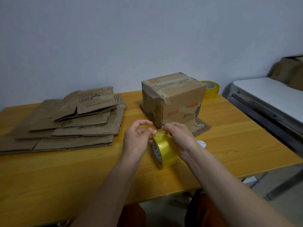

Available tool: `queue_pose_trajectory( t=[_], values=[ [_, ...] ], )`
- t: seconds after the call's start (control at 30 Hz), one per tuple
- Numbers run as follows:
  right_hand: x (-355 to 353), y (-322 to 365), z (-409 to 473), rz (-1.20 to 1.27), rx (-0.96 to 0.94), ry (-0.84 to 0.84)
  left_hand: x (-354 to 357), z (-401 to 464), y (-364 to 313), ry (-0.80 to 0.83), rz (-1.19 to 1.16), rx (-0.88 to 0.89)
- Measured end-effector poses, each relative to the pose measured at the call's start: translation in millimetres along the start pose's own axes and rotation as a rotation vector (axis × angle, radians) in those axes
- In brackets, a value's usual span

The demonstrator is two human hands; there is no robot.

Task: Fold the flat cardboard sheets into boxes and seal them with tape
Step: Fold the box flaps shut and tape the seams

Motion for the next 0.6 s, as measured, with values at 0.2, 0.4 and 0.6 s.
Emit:
queue_pose_trajectory(
  t=[0.2, 0.4, 0.6],
  values=[
    [-1, -1, 0, 0.001, -0.016, -0.009, 3, -6, -2, 0.019, 0.208, 0.103],
    [2, -1, -4, 0.008, -0.108, 0.039, 3, -13, -17, -0.156, 0.599, 0.348],
    [-7, 8, -6, -0.181, -0.298, 0.044, 1, -9, -12, -0.227, 0.630, 0.299]
  ],
)
Point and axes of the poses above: each hand's wrist, its own z-axis towards the middle knuckle, its own x-axis out of the palm, y = z × x, the point moved 5 cm from there along z, towards the middle knuckle, and after that the axes turned 11 degrees about -x, right-handed, at the moved point
